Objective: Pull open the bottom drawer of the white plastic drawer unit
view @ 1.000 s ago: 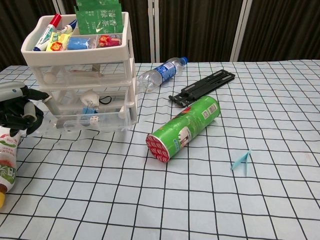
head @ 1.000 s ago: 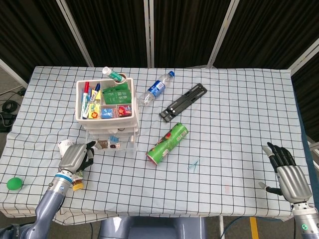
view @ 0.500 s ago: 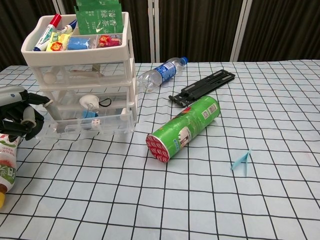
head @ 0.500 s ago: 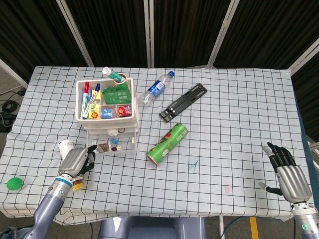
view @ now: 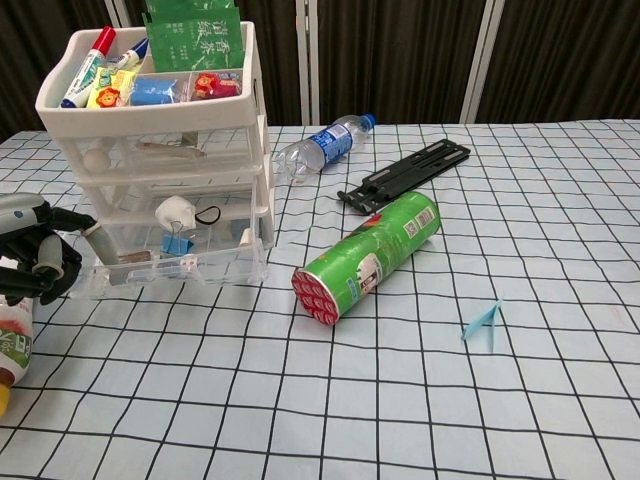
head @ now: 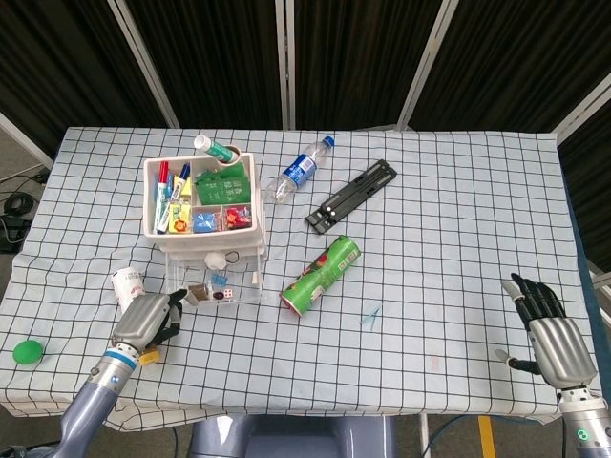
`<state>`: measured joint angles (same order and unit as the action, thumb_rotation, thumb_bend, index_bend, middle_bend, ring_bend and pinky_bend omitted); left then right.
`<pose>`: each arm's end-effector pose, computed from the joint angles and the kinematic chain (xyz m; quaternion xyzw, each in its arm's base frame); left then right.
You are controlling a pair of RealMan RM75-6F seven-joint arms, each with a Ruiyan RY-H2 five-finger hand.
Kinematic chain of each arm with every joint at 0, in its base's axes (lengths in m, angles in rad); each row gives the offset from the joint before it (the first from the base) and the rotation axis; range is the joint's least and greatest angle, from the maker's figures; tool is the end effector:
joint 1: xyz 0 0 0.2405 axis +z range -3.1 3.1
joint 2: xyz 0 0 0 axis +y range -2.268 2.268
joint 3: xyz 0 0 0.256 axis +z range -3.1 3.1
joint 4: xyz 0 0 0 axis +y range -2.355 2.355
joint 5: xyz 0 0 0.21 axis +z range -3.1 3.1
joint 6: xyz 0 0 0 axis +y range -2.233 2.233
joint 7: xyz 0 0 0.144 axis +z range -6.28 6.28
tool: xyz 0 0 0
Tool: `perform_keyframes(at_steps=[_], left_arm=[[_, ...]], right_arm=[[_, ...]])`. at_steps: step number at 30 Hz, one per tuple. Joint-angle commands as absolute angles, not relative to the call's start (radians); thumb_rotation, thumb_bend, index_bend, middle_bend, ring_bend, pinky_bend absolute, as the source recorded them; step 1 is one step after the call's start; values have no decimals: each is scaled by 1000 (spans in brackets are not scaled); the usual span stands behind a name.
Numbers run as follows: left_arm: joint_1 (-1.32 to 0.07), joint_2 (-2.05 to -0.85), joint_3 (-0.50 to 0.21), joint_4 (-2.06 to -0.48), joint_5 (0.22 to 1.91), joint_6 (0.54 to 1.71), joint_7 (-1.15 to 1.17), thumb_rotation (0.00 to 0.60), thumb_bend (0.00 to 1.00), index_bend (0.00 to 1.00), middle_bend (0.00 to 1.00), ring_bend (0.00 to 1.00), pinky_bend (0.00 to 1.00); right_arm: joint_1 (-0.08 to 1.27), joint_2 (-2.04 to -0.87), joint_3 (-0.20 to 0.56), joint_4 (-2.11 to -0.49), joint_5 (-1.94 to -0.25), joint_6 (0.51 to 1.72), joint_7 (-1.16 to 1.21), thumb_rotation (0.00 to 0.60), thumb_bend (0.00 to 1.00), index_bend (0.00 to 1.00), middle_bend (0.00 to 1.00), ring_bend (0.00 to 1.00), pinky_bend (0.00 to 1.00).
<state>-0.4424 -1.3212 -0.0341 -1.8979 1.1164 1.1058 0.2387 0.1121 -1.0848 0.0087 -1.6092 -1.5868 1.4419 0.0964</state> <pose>-0.2014 0.2338 0.0296 -0.6552 -0.5441 -0.3507 0.3895 -0.3044 -0.1799 0.1542 0.6283 -0.4035 0.4001 0.5314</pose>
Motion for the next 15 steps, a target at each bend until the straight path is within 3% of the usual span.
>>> perform_keyframes(at_steps=[1,5,15], left_arm=[[-439,-1320,-32,-1894,1125,1109,237,600,1000,429,744,751,640],[-433,-1316,-32,-1895,1147,1120,223,600,1000,318,744,751,640],[-418,-1281,-31,-1892,1203,1133,175,600,1000,257,744,751,639]], right_arm=[[112,-1085,9,-1609,-1587,1442,95,600,17,24,0,0,0],[112,-1087,9,-1609,-1587,1442,91,600,18,24,0,0,0],[112,-1089,7,-1609,-1588,1441,86,600,17,24,0,0,0]])
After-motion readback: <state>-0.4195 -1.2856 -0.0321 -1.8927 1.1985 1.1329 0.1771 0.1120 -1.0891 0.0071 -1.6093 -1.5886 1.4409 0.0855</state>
